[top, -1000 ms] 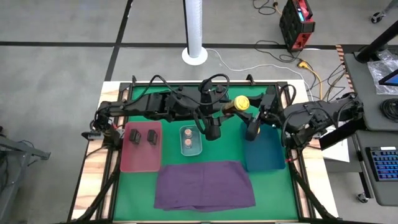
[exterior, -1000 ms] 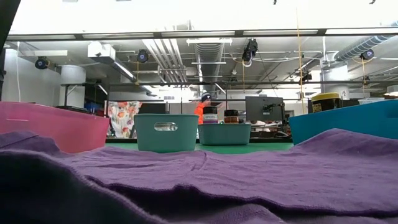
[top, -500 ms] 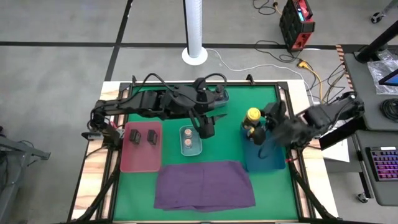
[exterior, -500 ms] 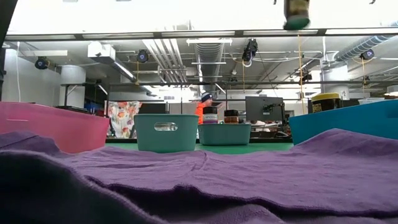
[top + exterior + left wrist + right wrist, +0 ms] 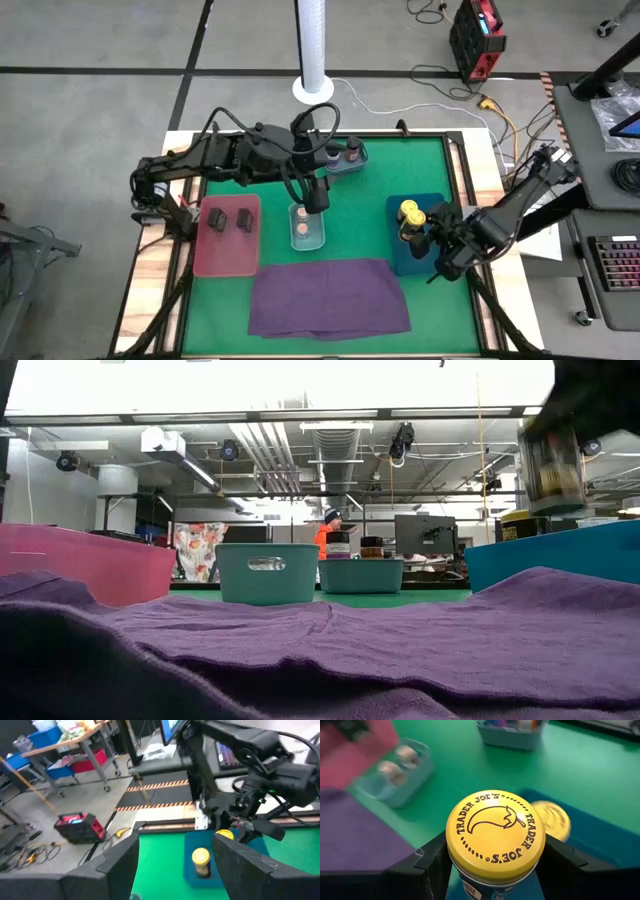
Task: Sort spices by type
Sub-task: Put the yellow seasoning bottle into the blue bin
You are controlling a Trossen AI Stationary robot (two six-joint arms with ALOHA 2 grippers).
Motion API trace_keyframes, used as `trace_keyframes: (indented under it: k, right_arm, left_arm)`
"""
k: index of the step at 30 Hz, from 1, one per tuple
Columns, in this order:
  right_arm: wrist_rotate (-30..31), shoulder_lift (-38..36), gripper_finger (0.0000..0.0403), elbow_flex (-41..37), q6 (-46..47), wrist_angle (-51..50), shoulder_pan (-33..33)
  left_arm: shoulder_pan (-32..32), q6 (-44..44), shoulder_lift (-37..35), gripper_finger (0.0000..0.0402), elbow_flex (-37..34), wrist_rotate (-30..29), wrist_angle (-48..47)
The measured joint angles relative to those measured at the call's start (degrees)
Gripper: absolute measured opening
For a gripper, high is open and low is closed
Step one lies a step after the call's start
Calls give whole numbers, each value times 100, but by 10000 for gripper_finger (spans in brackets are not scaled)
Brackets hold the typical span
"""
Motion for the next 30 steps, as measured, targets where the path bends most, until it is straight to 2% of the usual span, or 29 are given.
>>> trace_keyframes:
  k: [6, 11, 23, 30]
  right_arm:
    - [-42, 127, 220, -809, 893, 9, 157]
    - [-56, 125, 220, -1304, 1179, 238, 223]
    - [126, 174, 220, -1949, 27, 1842, 223]
    - [160, 416, 220, -2000, -590, 2186, 223]
  left_arm:
    - [2, -80, -59, 230, 0, -303, -283]
    - [2, -172, -55, 230, 0, -318, -351]
    - [-4, -241, -290, 230, 0, -318, -316]
    - [-4, -243, -705, 230, 0, -325, -315]
